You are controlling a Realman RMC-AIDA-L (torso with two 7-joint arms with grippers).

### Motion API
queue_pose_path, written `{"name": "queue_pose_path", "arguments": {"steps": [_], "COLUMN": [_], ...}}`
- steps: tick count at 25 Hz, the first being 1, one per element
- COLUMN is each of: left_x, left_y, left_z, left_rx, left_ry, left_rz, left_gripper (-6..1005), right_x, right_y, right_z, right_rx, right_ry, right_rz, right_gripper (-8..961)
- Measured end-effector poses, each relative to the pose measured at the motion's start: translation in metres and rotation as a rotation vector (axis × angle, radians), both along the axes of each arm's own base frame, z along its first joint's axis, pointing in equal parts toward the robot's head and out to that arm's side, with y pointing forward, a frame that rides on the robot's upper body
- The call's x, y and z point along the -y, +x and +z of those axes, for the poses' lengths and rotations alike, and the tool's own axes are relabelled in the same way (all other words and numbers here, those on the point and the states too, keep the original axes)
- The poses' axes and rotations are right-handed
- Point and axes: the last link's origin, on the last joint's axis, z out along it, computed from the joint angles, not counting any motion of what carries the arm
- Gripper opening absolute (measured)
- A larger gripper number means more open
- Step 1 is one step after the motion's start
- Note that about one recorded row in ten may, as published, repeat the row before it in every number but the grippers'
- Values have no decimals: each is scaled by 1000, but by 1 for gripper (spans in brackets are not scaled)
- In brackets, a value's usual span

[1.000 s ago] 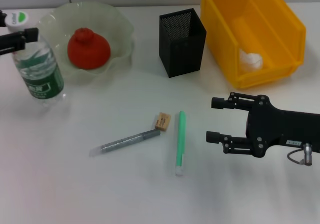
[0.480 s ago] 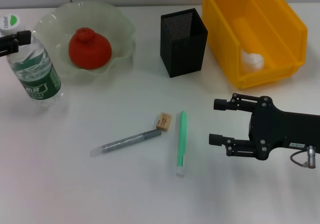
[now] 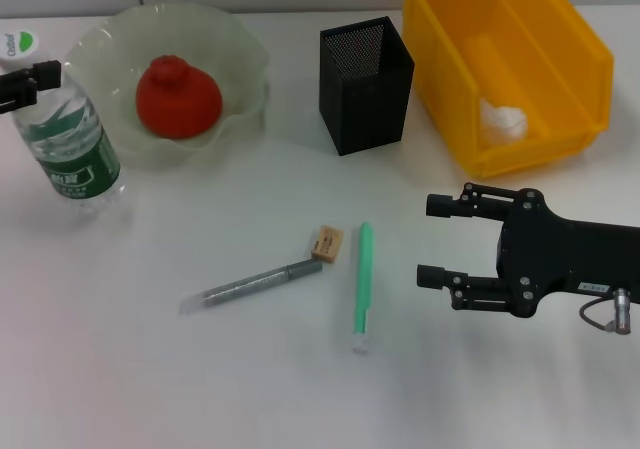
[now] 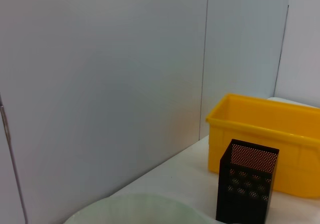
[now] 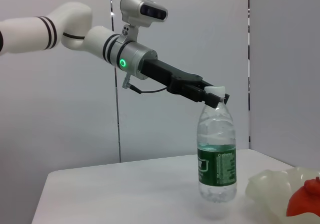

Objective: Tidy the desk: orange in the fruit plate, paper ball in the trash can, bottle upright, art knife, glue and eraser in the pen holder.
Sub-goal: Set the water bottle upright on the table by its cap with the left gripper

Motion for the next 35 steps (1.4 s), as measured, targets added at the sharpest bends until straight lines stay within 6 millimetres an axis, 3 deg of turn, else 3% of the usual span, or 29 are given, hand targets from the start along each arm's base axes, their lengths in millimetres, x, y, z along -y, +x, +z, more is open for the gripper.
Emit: {"name": "queue_pose_path", "arguments": {"steps": [35], "left_x": [-8], "left_y": [-11], "left_z": [-12], "left_rx": [9], "left_ry": [30], "left_rz": [31], "left_gripper": [447], "right_x": [-3], "right_y": [-1], "right_z": [2], "right_rx": [7], "right_ry": [3], "right_rz": [9], "right_gripper": [736]}}
